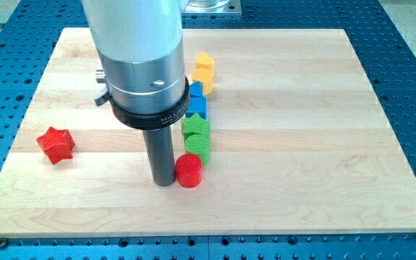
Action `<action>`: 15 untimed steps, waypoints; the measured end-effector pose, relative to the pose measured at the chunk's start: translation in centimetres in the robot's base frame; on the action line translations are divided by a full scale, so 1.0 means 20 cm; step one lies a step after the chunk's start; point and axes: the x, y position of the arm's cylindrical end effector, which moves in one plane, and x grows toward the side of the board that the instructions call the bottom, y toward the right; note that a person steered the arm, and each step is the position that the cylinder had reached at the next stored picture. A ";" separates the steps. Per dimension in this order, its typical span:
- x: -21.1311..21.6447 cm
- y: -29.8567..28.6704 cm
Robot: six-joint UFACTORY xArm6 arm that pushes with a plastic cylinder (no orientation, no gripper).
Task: Move the red star above the yellow heart
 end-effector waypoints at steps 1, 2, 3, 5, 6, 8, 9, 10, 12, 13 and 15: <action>0.02 0.05; 0.05 -0.09; 0.06 -0.55; -0.24 -0.77; -0.29 -0.76; -0.32 -1.11; -0.58 -0.88; -0.64 -0.92; -0.44 -1.21; -0.44 -1.18; -0.27 -0.90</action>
